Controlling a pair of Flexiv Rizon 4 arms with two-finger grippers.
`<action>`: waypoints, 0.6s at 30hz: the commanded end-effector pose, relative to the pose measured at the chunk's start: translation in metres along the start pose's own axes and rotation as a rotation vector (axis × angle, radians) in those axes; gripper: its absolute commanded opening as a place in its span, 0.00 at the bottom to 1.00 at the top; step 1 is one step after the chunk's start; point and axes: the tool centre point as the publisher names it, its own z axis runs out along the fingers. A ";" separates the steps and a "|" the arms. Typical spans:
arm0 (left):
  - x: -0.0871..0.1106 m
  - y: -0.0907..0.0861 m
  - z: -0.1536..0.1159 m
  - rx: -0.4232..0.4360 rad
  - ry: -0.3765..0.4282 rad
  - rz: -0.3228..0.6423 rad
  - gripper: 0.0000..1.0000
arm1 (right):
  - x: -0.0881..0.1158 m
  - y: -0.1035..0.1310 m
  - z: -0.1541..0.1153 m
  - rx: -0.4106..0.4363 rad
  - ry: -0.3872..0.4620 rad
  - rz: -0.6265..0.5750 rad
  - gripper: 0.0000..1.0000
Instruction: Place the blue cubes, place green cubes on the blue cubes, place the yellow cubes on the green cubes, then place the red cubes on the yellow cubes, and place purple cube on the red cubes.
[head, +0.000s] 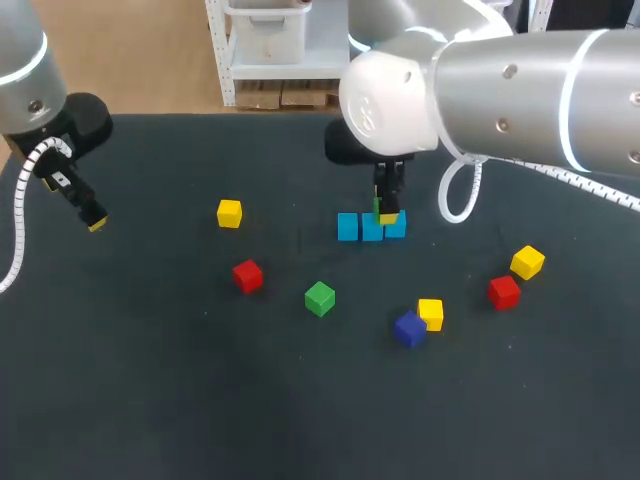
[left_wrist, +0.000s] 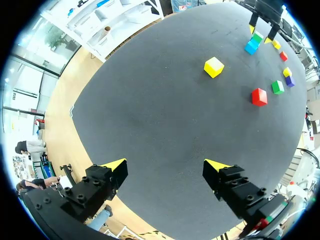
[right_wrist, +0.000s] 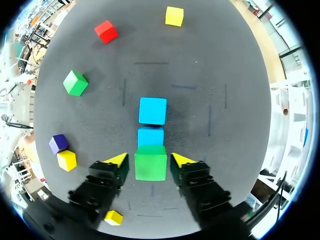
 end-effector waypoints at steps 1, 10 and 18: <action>-0.001 0.000 0.000 0.000 0.002 -0.001 1.00 | 0.002 0.003 0.000 0.006 -0.003 -0.002 1.00; -0.001 0.000 0.000 0.000 0.002 -0.001 1.00 | 0.010 0.000 -0.010 0.029 -0.024 0.044 1.00; -0.001 0.000 0.000 0.000 0.002 -0.001 1.00 | 0.028 -0.009 -0.030 0.070 -0.075 0.124 1.00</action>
